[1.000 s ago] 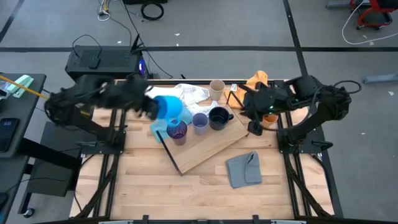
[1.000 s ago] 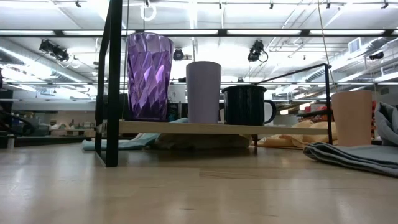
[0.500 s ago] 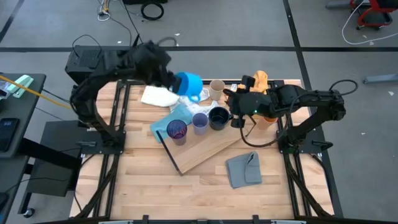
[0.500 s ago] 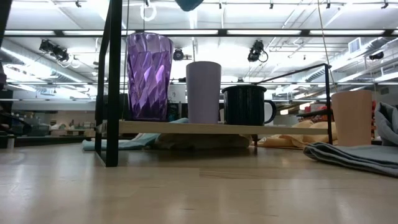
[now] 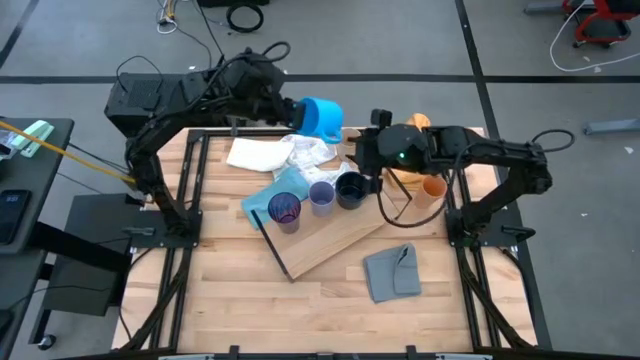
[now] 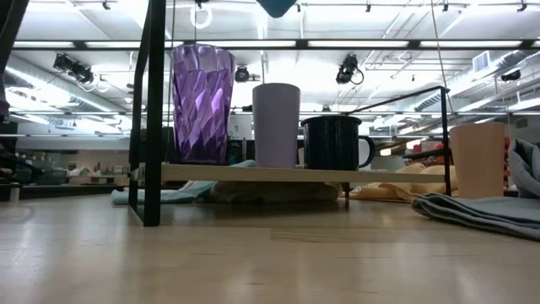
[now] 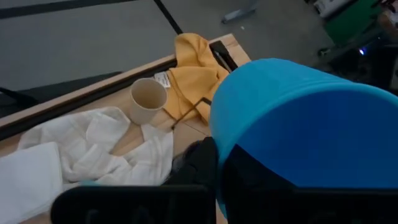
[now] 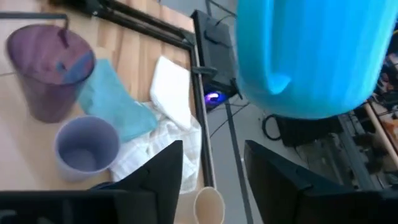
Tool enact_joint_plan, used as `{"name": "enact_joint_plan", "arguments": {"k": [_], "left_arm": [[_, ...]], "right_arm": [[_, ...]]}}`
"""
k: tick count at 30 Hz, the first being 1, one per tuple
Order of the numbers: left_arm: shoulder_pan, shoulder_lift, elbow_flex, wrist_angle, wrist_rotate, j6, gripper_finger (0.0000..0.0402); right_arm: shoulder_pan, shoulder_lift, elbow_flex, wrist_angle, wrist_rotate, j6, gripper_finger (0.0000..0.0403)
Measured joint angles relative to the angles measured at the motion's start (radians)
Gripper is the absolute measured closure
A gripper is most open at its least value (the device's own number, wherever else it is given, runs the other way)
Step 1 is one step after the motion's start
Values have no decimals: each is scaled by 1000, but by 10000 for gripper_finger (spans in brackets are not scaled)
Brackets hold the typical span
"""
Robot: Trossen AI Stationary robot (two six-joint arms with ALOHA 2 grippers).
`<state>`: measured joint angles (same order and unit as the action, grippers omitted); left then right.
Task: Stack small to large cups/mugs on shelf
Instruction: Put the blue mug on the shelf
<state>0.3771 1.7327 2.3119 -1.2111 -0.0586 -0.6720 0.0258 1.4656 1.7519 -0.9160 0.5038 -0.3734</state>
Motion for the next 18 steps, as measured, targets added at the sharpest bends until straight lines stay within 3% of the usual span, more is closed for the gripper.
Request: {"name": "enact_joint_plan", "arguments": {"k": [9,18], "left_arm": [[17,19,0,-17,4,62,390],[59,34,0,-31,3,93,390]], "right_arm": [[-24,12,1,77,9,4,182],[-24,13,1,142,38,-2,195]]}}
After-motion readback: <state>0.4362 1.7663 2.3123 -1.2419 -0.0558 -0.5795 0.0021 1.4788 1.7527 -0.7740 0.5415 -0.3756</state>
